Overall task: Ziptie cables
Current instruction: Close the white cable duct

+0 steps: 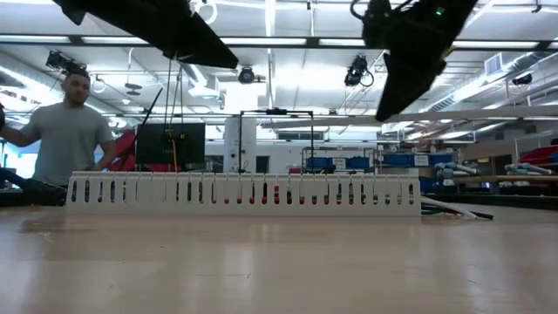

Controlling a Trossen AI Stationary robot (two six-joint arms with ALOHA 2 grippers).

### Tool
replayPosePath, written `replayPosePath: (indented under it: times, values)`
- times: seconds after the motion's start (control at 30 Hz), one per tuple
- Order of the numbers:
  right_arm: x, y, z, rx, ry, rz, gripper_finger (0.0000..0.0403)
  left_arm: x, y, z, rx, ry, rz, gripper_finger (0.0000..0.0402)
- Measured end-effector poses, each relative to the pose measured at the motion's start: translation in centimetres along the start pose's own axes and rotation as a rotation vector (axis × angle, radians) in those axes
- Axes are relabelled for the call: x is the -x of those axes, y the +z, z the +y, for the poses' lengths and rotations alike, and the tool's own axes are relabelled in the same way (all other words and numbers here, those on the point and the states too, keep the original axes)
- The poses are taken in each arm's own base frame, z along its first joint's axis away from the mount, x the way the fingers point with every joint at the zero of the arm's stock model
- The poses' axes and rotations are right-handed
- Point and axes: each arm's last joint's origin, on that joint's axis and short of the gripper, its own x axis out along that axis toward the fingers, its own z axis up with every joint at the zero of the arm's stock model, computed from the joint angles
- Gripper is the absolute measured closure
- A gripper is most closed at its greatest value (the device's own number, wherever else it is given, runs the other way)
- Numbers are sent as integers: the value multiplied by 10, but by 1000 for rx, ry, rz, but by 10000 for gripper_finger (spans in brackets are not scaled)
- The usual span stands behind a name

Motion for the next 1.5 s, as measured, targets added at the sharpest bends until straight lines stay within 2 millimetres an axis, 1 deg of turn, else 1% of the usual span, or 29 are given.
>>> replayPosePath:
  times: [0.23, 0.37, 0.47, 0.6, 0.8, 0.9, 1.0, 1.1, 1.2, 1.3, 1.5]
  values:
    - [-9, 23, -5, 180, 296, -55, 174, 2, -1, 0, -7, -26, 16, 199]
    - [-17, 34, -16, 203, 416, -71, 174, -2, -10, 0, -4, -106, 81, 199]
    - [-24, 36, -24, 219, 483, -70, 174, -3, -12, 3, 26, -150, 90, 199]
    - [-35, 26, -30, 224, 550, -44, 174, -5, -13, 6, 50, -216, 82, 199]
    - [-50, 5, -30, 245, 529, -14, 174, -9, -11, 15, 142, -252, 49, 199]
    - [-55, -1, -31, 267, 516, -11, 174, -17, -10, 15, 187, -285, 11, 199]
    - [-59, -9, -32, 285, 511, 10, 174, -32, -15, 7, 212, -323, 18, 199]
    - [-59, -11, -31, 308, 529, 7, 174, -46, -27, -1, 230, -354, 69, 199]
    - [-57, -11, -28, 348, 547, -7, 174, -55, -35, -6, 246, -358, 103, 199]
    - [-57, -11, -27, 375, 577, -12, 174, -58, -35, -7, 260, -357, 92, 199]
    - [-58, -12, -28, 413, 563, -25, 174, -60, -35, -8, 296, -361, 83, 199]
